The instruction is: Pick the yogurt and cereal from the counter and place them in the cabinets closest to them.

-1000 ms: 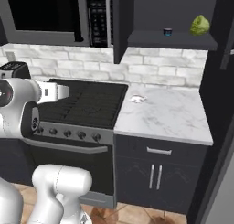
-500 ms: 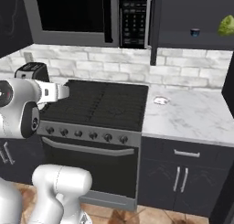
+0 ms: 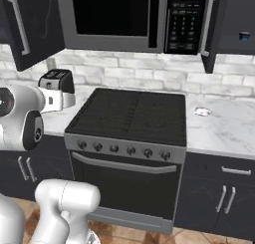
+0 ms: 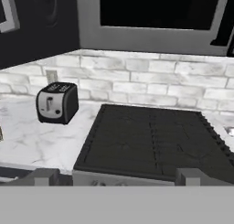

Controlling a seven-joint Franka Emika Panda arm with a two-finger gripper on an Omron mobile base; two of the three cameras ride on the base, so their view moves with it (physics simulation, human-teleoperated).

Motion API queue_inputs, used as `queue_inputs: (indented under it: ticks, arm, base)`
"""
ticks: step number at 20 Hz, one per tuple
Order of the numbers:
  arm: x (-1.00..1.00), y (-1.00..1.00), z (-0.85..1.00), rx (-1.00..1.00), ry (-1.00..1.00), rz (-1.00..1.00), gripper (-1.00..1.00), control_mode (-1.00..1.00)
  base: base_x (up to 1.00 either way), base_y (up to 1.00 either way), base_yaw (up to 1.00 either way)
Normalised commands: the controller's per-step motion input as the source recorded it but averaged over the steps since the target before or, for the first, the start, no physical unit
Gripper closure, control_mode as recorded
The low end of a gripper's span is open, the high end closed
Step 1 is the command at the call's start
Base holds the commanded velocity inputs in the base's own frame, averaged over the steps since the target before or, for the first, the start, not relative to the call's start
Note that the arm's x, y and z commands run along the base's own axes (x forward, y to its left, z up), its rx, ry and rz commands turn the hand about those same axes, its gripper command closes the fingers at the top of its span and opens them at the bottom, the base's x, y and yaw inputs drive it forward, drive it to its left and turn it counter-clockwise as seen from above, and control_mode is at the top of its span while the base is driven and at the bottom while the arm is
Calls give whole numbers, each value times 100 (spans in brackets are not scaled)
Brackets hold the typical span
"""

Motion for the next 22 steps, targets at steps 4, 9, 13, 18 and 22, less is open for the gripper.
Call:
queue_inputs:
  ticks: [4, 9, 13, 18, 22]
  arm:
    - [0, 0, 0, 0, 0, 0, -100, 100]
    - [0, 0, 0, 0, 0, 0, -100, 100]
    - [0, 0, 0, 0, 0, 0, -100, 100]
    - [0, 0, 0, 0, 0, 0, -100, 100]
    - [0, 0, 0, 0, 0, 0, -100, 100]
  base:
    - [-26, 63, 0]
    - [-25, 65, 0]
    - [-25, 67, 0]
    - [-21, 68, 0]
    - [-14, 72, 0]
